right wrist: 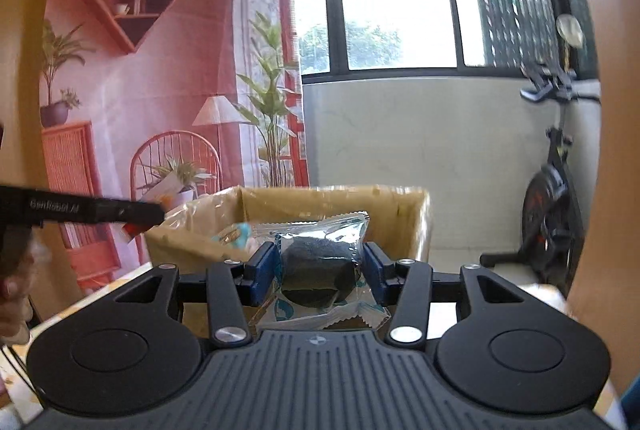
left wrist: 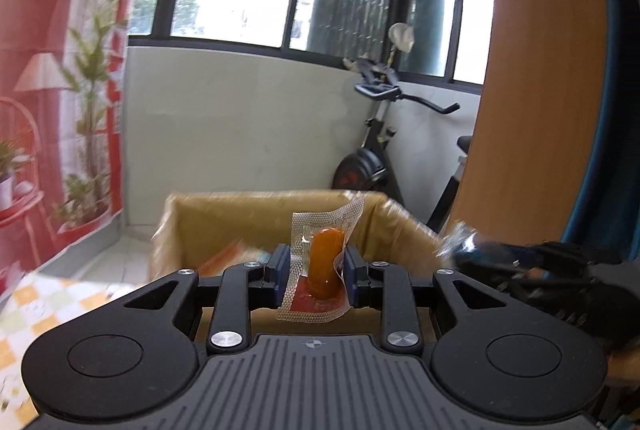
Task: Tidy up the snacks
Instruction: 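Lift both snacks over the box and open both tools to drop them, then withdraw both tools and lower them toward the last snacks on the table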
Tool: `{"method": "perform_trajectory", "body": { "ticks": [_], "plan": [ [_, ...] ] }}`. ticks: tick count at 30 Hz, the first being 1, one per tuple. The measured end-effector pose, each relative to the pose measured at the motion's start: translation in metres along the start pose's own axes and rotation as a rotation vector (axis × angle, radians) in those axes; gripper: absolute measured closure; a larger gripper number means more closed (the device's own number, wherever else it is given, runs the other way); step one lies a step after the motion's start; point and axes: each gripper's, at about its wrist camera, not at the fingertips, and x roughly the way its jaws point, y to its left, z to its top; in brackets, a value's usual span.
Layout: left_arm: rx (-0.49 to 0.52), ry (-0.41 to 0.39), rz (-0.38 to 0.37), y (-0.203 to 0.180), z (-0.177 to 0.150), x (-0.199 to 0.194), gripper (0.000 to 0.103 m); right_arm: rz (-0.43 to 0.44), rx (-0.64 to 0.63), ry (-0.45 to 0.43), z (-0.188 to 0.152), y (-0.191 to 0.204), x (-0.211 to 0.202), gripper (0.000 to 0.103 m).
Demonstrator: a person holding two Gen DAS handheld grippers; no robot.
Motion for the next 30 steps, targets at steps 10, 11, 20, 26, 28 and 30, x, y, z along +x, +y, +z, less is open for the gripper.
{"method": "perform_trajectory", "body": {
  "ticks": [10,11,20,26,28,30],
  "plan": [
    [0.030,0.080,0.016,-0.005,0.016,0.079,0.072,-0.062,-0.014,0.074,0.017,-0.015,0.074,0.054],
    [0.028,0.090,0.016,-0.002,0.014,0.083,0.072,-0.065,-0.011,0.084,0.016,-0.016,0.077,0.054],
    [0.009,0.135,0.062,0.016,0.005,0.086,0.045,-0.087,0.012,0.128,0.006,-0.025,0.093,0.051],
    [0.002,0.118,0.059,0.017,0.004,0.063,0.034,-0.101,-0.002,0.119,0.006,-0.023,0.084,0.046],
    [0.000,0.107,0.056,0.017,0.003,0.052,0.034,-0.102,-0.008,0.108,0.006,-0.021,0.076,0.045],
    [-0.003,0.096,0.060,0.017,0.002,0.041,0.034,-0.099,-0.015,0.089,0.005,-0.019,0.067,0.045]
  ]
}}
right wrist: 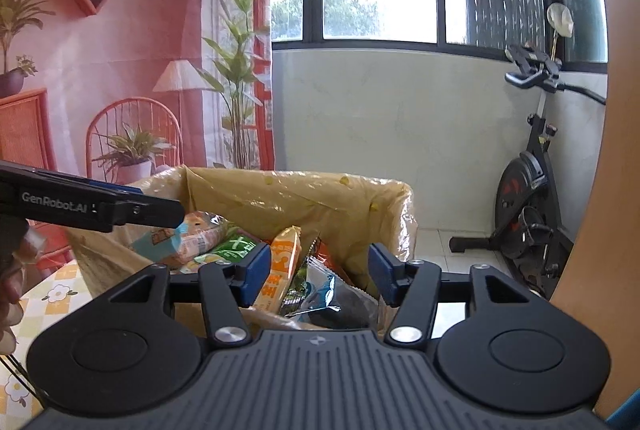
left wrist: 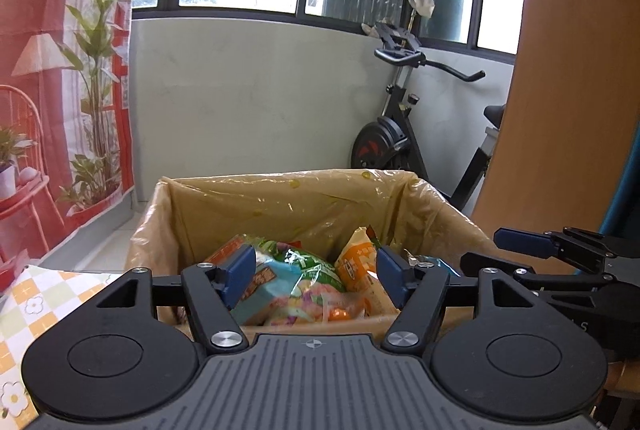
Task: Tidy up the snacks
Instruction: 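Withdraw both tools and lower them toward the last snacks on the table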
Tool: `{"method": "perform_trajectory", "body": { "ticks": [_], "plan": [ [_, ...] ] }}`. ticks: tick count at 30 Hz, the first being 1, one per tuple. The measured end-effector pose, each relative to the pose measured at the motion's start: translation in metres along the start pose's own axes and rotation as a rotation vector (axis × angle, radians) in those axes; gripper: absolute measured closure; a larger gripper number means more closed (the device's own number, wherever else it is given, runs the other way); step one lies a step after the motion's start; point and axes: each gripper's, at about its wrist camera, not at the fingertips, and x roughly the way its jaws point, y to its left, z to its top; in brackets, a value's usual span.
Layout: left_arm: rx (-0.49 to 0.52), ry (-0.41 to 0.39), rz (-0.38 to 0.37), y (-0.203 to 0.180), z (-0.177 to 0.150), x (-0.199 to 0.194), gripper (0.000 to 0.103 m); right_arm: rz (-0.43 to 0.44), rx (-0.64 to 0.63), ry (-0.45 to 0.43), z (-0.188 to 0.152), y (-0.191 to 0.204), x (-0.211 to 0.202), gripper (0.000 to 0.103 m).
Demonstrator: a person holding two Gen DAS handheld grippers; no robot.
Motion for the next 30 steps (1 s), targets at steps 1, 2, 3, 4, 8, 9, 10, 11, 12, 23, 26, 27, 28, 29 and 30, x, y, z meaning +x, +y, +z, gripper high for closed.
{"method": "perform_trajectory", "body": {
  "ticks": [1,2,3,4,8,9,10,11,12,23,26,27,28,29,30],
  "plan": [
    [-0.004,-0.008,-0.002,0.000,-0.001,-0.006,0.034,0.000,0.001,-0.008,-0.001,0.000,-0.005,0.045],
    [-0.010,-0.012,-0.001,0.001,-0.002,-0.011,0.034,0.000,0.006,-0.013,-0.002,0.002,-0.009,0.045],
    [-0.016,-0.014,0.003,0.000,-0.004,-0.016,0.034,0.002,0.014,-0.017,-0.004,0.002,-0.014,0.045],
    [-0.024,-0.017,0.008,0.001,-0.005,-0.021,0.034,0.004,0.022,-0.019,-0.006,0.002,-0.018,0.045],
    [-0.049,-0.034,0.018,0.004,-0.011,-0.042,0.034,0.005,0.032,-0.035,-0.013,0.002,-0.038,0.045],
    [-0.054,-0.038,0.020,0.004,-0.014,-0.046,0.034,0.005,0.031,-0.038,-0.015,0.002,-0.043,0.045],
    [-0.058,-0.040,0.022,0.004,-0.017,-0.050,0.034,0.004,0.030,-0.039,-0.017,0.002,-0.048,0.045],
    [-0.063,-0.040,0.025,0.005,-0.021,-0.053,0.034,0.002,0.027,-0.039,-0.020,0.002,-0.052,0.045],
    [-0.067,-0.041,0.028,0.005,-0.025,-0.055,0.034,0.000,0.023,-0.038,-0.022,0.003,-0.056,0.045],
    [-0.103,0.077,0.088,0.005,-0.092,-0.053,0.034,-0.056,0.033,0.070,-0.079,-0.017,-0.067,0.046],
    [-0.126,0.120,0.099,0.008,-0.108,-0.049,0.034,-0.075,0.072,0.113,-0.100,-0.029,-0.070,0.046],
    [-0.133,0.133,0.102,0.008,-0.112,-0.048,0.034,-0.083,0.083,0.126,-0.106,-0.032,-0.072,0.046],
    [-0.137,0.146,0.105,0.009,-0.117,-0.047,0.034,-0.092,0.095,0.140,-0.114,-0.036,-0.074,0.045],
    [-0.141,0.158,0.107,0.010,-0.121,-0.046,0.034,-0.099,0.107,0.155,-0.119,-0.038,-0.075,0.046],
    [-0.145,0.171,0.108,0.011,-0.125,-0.044,0.034,-0.106,0.122,0.173,-0.127,-0.041,-0.077,0.046]
  ]
}}
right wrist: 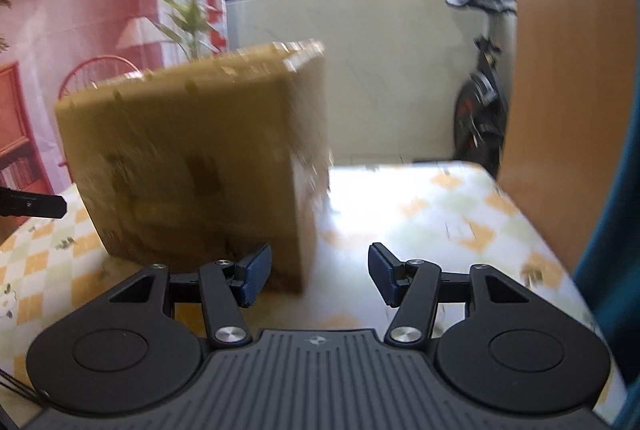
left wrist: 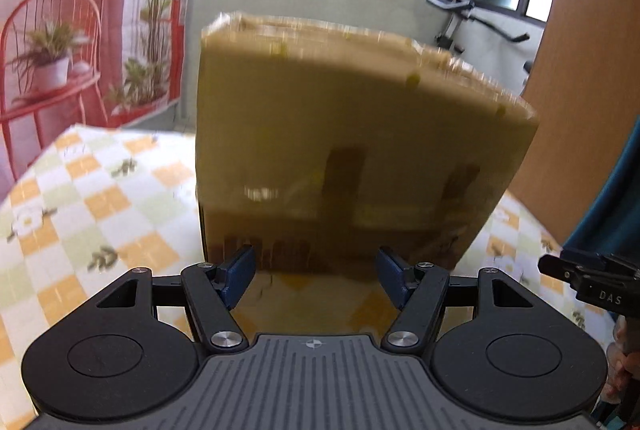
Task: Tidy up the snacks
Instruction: 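Withdraw both tools and lower them toward the last snacks on the table, then grasp the yellow wafer bar with the right tool while the left grasps the brown meat packet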
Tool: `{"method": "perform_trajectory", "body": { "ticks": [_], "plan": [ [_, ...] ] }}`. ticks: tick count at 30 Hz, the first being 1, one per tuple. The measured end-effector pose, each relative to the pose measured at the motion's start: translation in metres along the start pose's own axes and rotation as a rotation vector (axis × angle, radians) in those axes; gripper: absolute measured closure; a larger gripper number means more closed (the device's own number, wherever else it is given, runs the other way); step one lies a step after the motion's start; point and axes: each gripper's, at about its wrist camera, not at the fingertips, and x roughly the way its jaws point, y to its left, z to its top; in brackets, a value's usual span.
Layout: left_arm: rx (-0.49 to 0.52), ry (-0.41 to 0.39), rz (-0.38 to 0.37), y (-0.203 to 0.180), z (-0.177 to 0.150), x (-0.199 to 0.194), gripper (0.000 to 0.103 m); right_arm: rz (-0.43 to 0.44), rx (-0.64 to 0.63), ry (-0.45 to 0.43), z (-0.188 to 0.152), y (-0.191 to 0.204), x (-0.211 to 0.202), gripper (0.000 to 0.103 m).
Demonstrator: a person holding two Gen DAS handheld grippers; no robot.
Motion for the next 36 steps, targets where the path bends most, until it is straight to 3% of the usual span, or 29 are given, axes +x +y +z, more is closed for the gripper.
{"method": "perform_trajectory", "body": {
  "ticks": [9,17,22,26,36],
  "plan": [
    [-0.030,0.075,-0.008,0.008,-0.020,0.008,0.034,-0.059,0.038,0.146,-0.041,-0.018,0.013,0.046],
    [-0.035,0.103,-0.008,0.002,-0.035,0.007,0.035,-0.114,0.143,0.224,-0.059,-0.038,0.028,0.046],
    [-0.031,0.115,-0.016,-0.003,-0.039,0.010,0.035,-0.101,0.113,0.226,-0.062,-0.028,0.032,0.045],
    [-0.027,0.129,-0.024,-0.006,-0.045,0.012,0.035,-0.057,0.069,0.211,-0.061,-0.015,0.037,0.055],
    [-0.003,0.175,-0.046,-0.016,-0.055,0.020,0.035,0.042,-0.054,0.164,-0.072,0.022,0.045,0.058]
  ]
}}
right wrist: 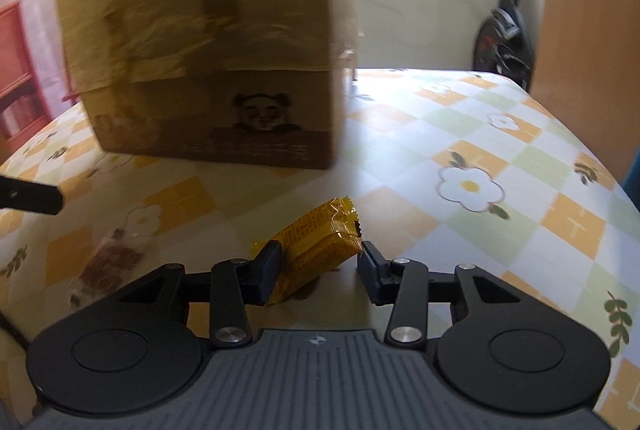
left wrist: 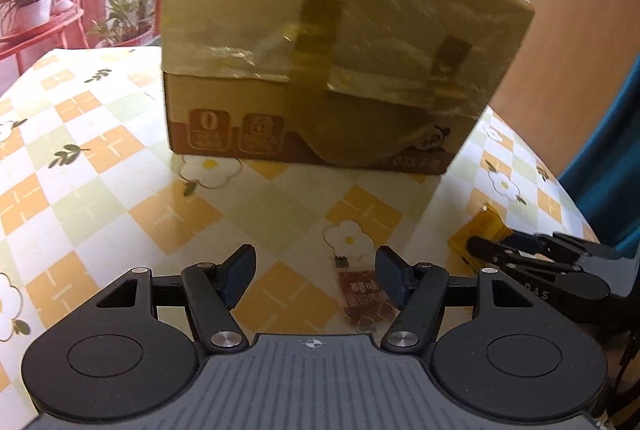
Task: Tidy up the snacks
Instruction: 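Grasp the yellow wafer bar with the right tool while the left grasps the brown meat packet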
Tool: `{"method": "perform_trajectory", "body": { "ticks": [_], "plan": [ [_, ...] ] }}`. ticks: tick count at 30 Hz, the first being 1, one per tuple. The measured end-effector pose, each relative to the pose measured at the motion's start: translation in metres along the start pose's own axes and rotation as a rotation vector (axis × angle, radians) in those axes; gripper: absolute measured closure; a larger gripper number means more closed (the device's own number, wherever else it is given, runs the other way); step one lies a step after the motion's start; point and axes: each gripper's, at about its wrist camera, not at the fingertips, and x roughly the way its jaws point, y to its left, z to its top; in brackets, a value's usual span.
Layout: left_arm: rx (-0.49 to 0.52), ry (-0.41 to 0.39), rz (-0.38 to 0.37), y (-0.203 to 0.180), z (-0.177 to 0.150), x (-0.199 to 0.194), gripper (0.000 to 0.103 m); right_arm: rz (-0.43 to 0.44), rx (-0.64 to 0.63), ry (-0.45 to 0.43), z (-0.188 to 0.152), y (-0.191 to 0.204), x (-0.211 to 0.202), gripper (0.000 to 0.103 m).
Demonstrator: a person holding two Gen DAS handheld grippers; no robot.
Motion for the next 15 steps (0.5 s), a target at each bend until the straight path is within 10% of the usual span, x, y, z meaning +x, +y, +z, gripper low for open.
{"method": "perform_trajectory", "body": {
  "ticks": [15],
  "plan": [
    [0.110,0.089,-0.016,-0.033,-0.012,0.030,0.035,0.030,-0.004,-0.026,-0.004,-0.001,0.002,0.059]
  ]
}}
